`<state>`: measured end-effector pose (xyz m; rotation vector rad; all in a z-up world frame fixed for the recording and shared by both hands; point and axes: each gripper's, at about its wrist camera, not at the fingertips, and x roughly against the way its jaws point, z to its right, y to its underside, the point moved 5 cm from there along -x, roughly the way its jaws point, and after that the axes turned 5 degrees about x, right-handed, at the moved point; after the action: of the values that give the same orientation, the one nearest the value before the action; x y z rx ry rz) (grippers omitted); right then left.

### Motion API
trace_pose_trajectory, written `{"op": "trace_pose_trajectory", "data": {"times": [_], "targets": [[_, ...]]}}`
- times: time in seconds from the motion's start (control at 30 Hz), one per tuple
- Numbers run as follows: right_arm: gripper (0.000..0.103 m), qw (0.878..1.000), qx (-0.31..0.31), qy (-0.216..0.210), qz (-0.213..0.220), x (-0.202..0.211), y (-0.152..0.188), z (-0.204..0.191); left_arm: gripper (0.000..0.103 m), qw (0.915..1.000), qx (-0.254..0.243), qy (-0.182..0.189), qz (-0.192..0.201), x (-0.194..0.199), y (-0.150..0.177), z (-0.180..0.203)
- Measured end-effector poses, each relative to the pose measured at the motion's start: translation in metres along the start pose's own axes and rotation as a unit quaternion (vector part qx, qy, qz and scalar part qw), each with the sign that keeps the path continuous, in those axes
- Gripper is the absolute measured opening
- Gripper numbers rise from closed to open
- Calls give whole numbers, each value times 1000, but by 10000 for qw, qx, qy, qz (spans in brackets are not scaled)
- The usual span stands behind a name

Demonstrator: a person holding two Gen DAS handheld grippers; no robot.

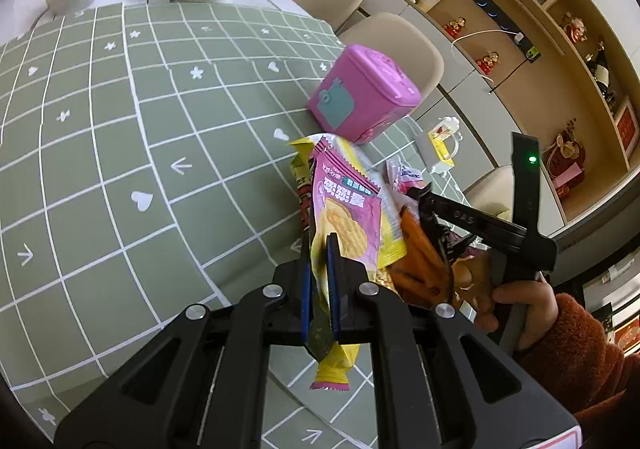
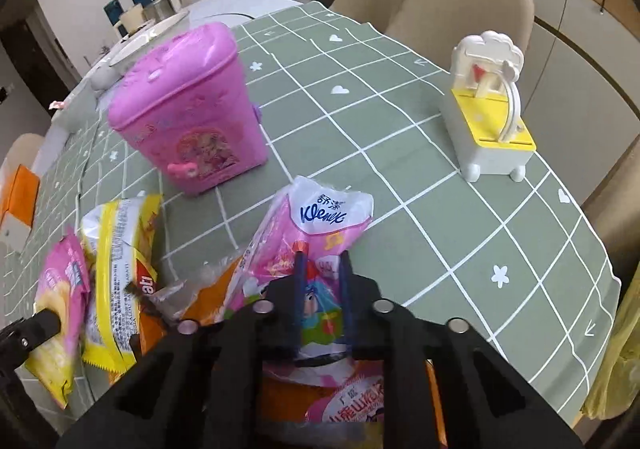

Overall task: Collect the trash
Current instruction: 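Lift the tissue pack with the right gripper while the left holds the chip bag, then carry chip bag and tissue pack over the bin and release both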

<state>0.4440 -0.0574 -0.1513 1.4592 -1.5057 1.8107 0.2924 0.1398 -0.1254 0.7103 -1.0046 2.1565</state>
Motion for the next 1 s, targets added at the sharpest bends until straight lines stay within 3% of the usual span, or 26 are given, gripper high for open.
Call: {"op": "trace_pose_trajectory", "data": {"times": [0.13, 0.5, 0.77, 1.0], "targets": [[11, 9985, -267, -194, 431, 48, 1, 15, 6, 9998, -157, 62, 113, 8, -4, 14], [11, 9884, -261, 235, 1478, 185, 27, 41, 6, 9922, -1051, 438, 515, 38, -13, 104], [11, 9756, -305, 508, 2115, 265, 61, 92, 6, 9808, -1676, 649, 754, 54, 0, 199], [11, 9662, -544, 906, 2352, 311, 88, 174, 6, 9733, -2004, 918, 636, 19, 22, 281]]}}
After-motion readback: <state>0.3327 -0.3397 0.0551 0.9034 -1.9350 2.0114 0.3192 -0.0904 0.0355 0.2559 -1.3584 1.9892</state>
